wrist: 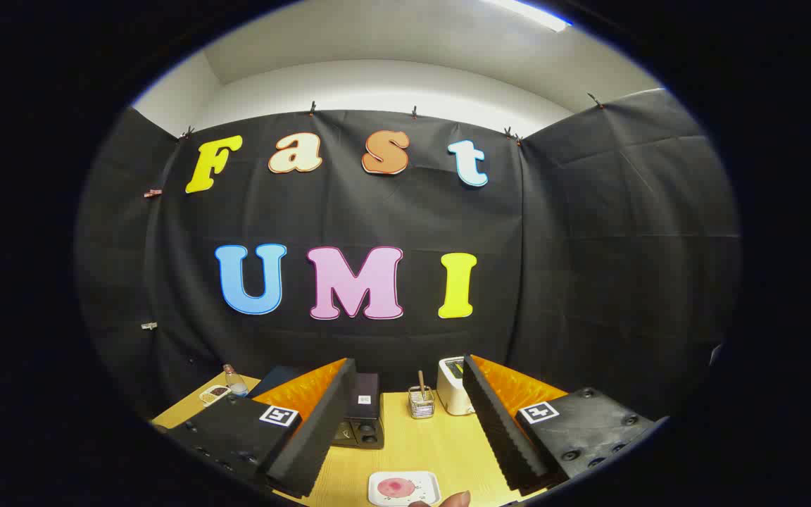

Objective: Open the toaster oven, put the food inside, and close the toaster oven door.

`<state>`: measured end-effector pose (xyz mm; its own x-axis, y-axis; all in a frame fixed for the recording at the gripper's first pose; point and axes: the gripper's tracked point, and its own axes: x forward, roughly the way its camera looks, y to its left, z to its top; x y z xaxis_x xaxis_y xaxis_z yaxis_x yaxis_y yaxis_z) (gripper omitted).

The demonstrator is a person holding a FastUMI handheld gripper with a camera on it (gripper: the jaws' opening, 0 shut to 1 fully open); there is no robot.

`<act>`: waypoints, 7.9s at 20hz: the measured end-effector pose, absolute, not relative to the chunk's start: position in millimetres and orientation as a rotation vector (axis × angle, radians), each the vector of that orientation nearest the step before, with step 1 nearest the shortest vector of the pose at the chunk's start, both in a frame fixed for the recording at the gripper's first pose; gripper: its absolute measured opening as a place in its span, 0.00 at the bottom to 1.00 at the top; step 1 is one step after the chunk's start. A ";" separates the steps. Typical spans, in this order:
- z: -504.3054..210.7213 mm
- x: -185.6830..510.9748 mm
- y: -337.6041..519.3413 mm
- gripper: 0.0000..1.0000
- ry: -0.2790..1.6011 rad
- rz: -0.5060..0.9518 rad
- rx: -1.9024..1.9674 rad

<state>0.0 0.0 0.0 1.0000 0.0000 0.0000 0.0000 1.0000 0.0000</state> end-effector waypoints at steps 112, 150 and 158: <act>-504.9 14.1 -78.0 0.08 1.491 0.165 0.265; -436.8 125.4 210.3 0.05 0.806 -0.511 1.400; -440.7 175.1 224.8 0.12 0.746 -0.518 1.467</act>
<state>175.1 224.8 -440.7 0.6805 0.1277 -0.7215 0.7206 0.0615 0.6906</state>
